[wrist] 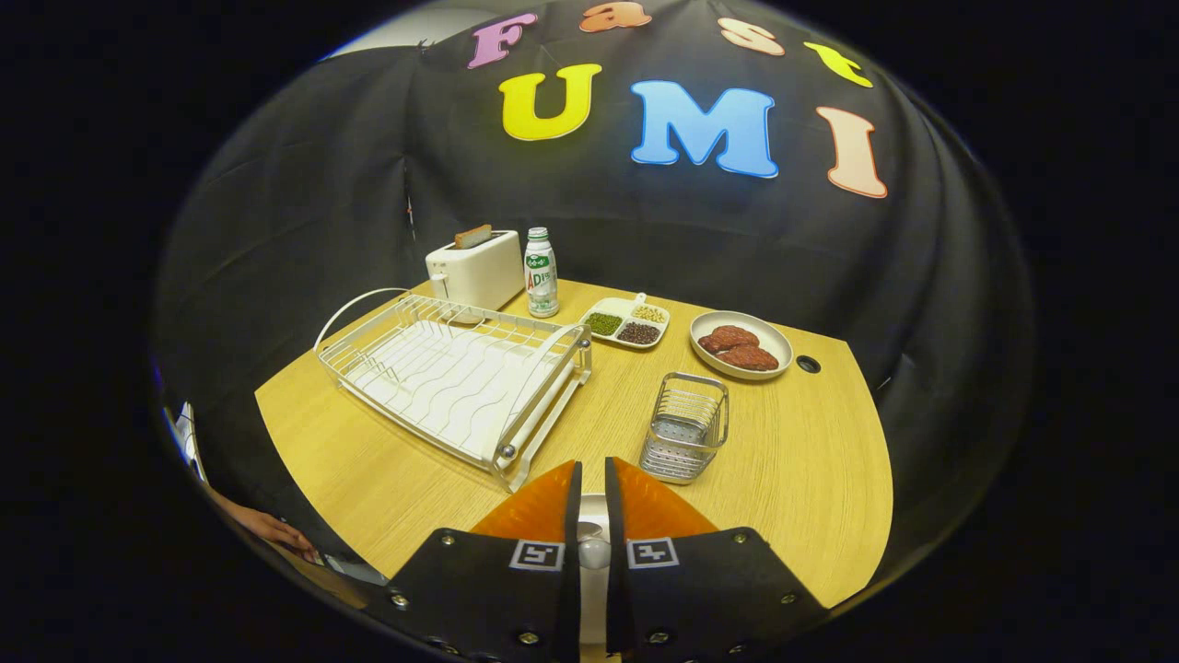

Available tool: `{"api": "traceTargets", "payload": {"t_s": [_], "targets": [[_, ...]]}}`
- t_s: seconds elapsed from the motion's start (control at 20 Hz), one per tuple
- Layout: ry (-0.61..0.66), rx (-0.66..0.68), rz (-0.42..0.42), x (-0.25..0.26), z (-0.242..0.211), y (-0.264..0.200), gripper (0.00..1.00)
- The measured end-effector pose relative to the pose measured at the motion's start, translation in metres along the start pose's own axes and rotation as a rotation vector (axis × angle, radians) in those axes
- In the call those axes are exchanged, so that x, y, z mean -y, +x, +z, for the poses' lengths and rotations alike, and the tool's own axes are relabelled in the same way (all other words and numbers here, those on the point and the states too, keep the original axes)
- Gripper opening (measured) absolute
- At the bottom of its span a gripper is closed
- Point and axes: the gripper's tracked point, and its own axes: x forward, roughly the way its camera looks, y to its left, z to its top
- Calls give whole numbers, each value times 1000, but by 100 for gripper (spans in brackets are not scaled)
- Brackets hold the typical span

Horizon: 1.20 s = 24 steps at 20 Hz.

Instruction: Take the plate from the dish rack, then take the spoon from the basket and place it into the plate.

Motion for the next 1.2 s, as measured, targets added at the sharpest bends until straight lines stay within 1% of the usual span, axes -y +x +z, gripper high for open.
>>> {"api": "traceTargets", "payload": {"t_s": [0.15,0.35,0.45,0.55,0.65,0.7,0.9,1.05,1.2], "targets": [[-7,-12,25,-4,-2,9,11],[-8,-24,34,-4,-3,14,11],[2,-10,56,-9,2,13,13],[13,12,54,-5,7,10,16],[29,34,46,0,11,7,17],[33,41,35,4,13,4,20],[41,109,-42,29,34,-17,20],[76,192,-110,49,60,-43,20],[122,336,-182,66,105,-86,20]]}}
